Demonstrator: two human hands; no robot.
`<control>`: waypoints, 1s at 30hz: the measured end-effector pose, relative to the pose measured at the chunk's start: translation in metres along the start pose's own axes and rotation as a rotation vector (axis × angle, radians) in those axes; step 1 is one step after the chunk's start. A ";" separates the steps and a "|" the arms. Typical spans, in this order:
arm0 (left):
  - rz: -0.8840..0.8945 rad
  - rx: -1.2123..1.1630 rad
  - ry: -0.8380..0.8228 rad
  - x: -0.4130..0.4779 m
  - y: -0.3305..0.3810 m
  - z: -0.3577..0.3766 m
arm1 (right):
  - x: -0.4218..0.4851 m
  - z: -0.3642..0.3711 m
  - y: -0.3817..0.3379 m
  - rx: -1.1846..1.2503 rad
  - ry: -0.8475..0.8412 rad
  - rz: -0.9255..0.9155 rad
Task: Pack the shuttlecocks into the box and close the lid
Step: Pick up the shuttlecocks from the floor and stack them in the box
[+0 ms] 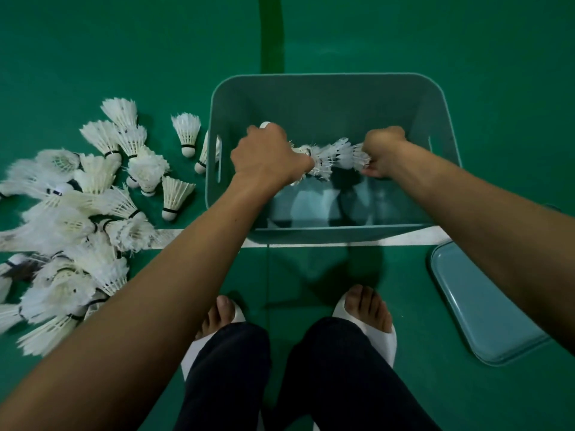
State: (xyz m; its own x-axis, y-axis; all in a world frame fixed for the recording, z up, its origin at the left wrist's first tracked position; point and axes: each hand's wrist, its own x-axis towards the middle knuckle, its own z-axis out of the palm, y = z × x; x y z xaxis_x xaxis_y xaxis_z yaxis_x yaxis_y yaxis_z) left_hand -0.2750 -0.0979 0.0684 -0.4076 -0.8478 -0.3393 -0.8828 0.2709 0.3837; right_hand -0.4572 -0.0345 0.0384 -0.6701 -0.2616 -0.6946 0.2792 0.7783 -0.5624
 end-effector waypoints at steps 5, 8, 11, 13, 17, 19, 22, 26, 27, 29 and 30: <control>-0.082 -0.126 -0.153 0.013 -0.005 0.003 | 0.015 0.008 0.000 -0.026 0.004 0.132; -0.135 -0.206 -0.164 0.018 -0.008 0.004 | 0.015 0.009 -0.004 -0.063 -0.053 0.093; -0.174 -0.280 -0.182 0.020 -0.011 0.006 | 0.019 0.010 -0.006 -0.035 -0.091 0.082; -0.195 -0.346 -0.207 0.022 -0.010 0.007 | 0.023 0.008 -0.002 -0.006 -0.095 0.115; -0.202 -0.451 -0.215 0.026 -0.010 0.006 | 0.017 0.004 0.003 -0.006 -0.100 0.147; -0.201 -0.477 -0.220 0.025 -0.011 0.007 | 0.015 0.003 0.005 -0.010 -0.080 0.147; -0.193 -0.485 -0.251 0.022 -0.013 0.009 | 0.026 0.008 0.005 0.007 -0.076 0.041; -0.196 -0.496 -0.251 0.022 -0.015 0.012 | 0.014 0.011 -0.001 -0.003 -0.060 0.096; -0.196 -0.499 -0.247 0.024 -0.014 0.012 | 0.010 0.011 -0.002 -0.004 -0.084 0.106; -0.190 -0.510 -0.240 0.027 -0.013 0.013 | 0.006 0.011 -0.005 -0.054 -0.098 0.101; -0.186 -0.518 -0.235 0.028 -0.012 0.014 | 0.007 0.011 -0.005 -0.058 -0.100 0.101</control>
State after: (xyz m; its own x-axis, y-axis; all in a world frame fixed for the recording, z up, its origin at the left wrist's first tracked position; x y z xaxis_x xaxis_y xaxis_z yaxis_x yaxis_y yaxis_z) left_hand -0.2789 -0.1187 0.0426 -0.3500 -0.7199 -0.5994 -0.7399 -0.1800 0.6481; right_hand -0.4559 -0.0461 0.0312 -0.5679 -0.2334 -0.7894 0.2996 0.8346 -0.4623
